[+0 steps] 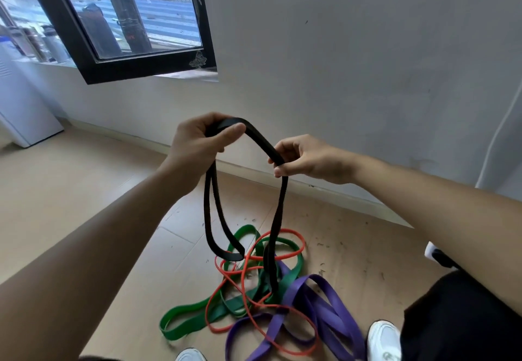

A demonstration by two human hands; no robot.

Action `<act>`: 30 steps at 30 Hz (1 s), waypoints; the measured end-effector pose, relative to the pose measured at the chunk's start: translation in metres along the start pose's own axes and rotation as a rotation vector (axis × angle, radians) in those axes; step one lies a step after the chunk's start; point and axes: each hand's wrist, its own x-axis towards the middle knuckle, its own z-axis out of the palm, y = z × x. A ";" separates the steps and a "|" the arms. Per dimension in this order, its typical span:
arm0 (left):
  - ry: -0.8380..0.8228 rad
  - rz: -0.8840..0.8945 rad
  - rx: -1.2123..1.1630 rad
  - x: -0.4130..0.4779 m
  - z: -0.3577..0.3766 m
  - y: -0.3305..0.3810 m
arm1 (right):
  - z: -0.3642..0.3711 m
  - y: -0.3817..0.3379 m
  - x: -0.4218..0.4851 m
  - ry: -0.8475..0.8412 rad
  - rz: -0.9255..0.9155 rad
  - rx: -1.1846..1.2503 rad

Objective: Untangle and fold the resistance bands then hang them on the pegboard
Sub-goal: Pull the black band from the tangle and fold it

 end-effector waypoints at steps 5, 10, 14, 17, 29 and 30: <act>0.064 -0.028 -0.067 0.002 -0.020 -0.005 | 0.001 0.015 0.001 -0.052 0.066 -0.040; 0.035 -0.117 -0.039 -0.001 -0.041 -0.020 | -0.017 0.001 0.000 0.020 0.035 0.257; -0.049 -0.171 -0.018 -0.005 -0.042 -0.028 | -0.027 -0.007 -0.003 0.143 -0.010 0.368; -0.116 -0.191 0.014 -0.007 -0.026 -0.024 | -0.026 -0.015 -0.005 0.196 -0.069 0.381; -0.229 -0.108 0.116 -0.008 0.009 0.000 | 0.003 -0.032 -0.012 0.153 -0.171 0.077; -0.262 -0.101 0.161 -0.010 0.010 0.001 | 0.005 -0.032 -0.012 0.151 -0.173 0.056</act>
